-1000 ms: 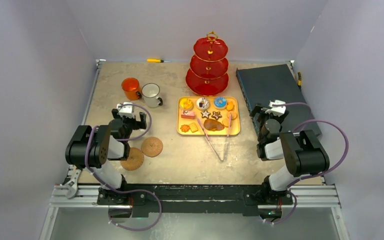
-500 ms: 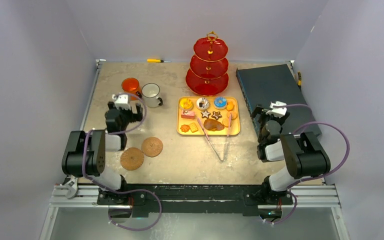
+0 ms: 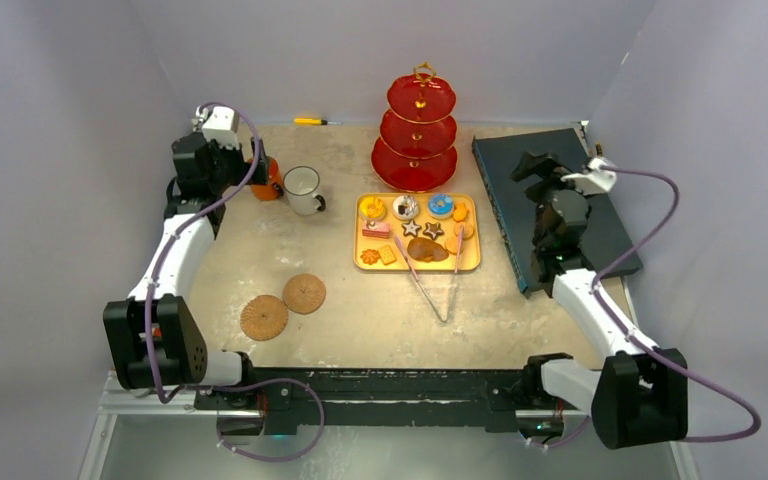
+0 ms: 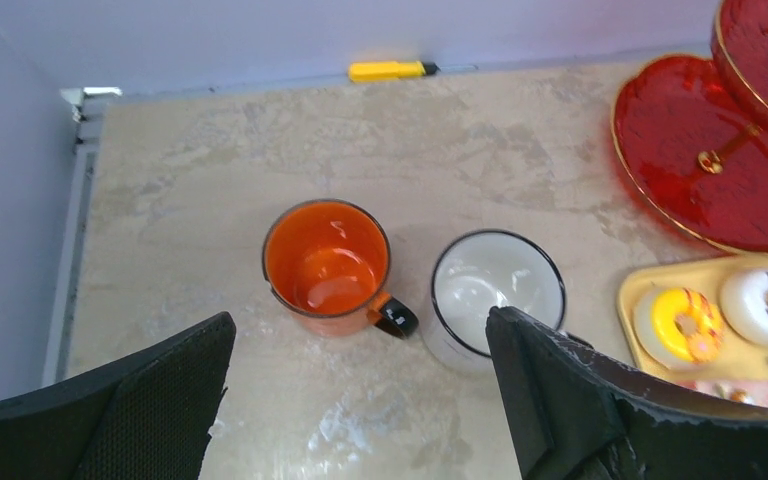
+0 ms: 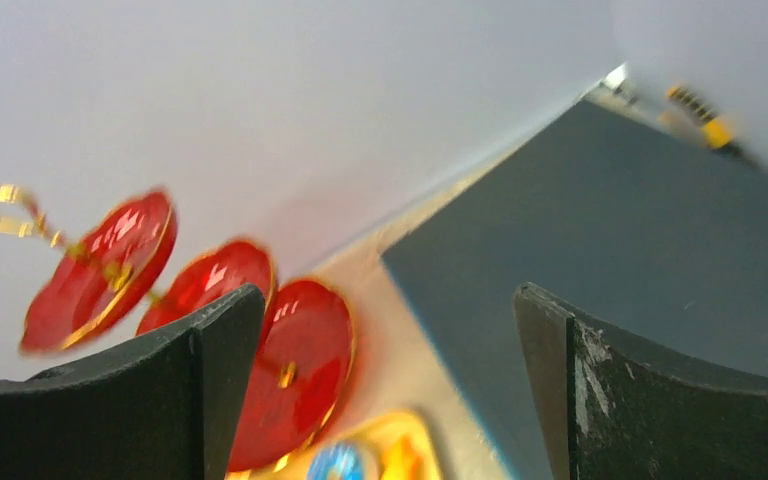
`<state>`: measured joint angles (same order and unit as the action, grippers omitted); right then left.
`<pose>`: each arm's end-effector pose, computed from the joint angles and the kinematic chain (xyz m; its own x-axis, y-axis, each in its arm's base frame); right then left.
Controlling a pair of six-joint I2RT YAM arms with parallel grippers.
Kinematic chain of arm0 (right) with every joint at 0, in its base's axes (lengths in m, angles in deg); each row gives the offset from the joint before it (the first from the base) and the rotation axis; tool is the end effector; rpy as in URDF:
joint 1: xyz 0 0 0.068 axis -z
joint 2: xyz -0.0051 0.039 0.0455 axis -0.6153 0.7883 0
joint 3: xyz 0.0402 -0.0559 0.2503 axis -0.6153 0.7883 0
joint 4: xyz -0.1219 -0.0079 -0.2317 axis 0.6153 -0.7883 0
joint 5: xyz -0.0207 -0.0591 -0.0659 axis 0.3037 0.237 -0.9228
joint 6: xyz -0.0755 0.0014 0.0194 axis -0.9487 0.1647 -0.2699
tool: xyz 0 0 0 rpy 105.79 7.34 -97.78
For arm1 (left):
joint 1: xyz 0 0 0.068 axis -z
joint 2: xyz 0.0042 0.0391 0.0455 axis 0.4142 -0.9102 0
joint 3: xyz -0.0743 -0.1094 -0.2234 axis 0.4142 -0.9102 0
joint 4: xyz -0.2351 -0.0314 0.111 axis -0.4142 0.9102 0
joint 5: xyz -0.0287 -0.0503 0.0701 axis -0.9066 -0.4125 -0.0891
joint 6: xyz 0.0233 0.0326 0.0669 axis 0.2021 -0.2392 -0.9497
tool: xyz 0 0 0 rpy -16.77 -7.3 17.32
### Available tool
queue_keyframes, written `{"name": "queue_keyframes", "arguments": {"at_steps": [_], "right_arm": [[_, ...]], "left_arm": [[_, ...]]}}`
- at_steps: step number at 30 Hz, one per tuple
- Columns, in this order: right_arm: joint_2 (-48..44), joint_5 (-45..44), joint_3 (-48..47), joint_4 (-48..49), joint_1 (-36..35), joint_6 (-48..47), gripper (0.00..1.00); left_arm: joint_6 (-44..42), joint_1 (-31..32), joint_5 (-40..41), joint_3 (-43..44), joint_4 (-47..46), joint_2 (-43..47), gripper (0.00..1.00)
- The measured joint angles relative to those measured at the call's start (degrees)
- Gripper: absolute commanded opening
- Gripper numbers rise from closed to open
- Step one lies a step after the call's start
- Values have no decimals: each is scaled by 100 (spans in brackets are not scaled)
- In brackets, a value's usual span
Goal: Serve the afternoon tea
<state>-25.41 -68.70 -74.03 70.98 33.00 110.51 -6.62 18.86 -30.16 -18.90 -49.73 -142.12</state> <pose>0.2882 -0.0012 0.3075 0.3449 0.4841 -0.8042 0.1522 0.8166 0.5568 0.3560 0.0202 0.2893 -0.2790 -0.0413 -0.9594 0.1094 0.9912 -0.0745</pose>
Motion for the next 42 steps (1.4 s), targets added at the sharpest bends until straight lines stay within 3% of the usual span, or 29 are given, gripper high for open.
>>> {"name": "queue_keyframes", "arguments": {"at_steps": [2,7,10,16,26,32,39,42], "right_arm": [[-35,63,-170,-634,-380,-52,98],[271,-229,-734,-2328,-2315,-188,93],[238,-433,-638,-3213,-2896,-87,90],[-186,-734,-105,-4194,-3289,299,82],[820,-734,240,-4162,-3593,608,61],[1244,-734,216,-3939,-3591,680,56],[1738,-739,107,-3838,-3591,750,34],[1829,-754,-15,-3845,-3591,741,19]], "left_arm": [[-2,0,-157,284,546,-4,97],[-101,68,-605,479,1517,-4,99],[-282,273,-691,481,1996,-4,99],[-817,619,-984,671,2881,2,99],[-2573,1064,-1864,833,4389,256,99],[-3880,1067,-2461,907,5217,560,99],[-4828,1176,-3021,929,5453,824,94],[-5101,1257,-3165,929,5512,811,92]]}}
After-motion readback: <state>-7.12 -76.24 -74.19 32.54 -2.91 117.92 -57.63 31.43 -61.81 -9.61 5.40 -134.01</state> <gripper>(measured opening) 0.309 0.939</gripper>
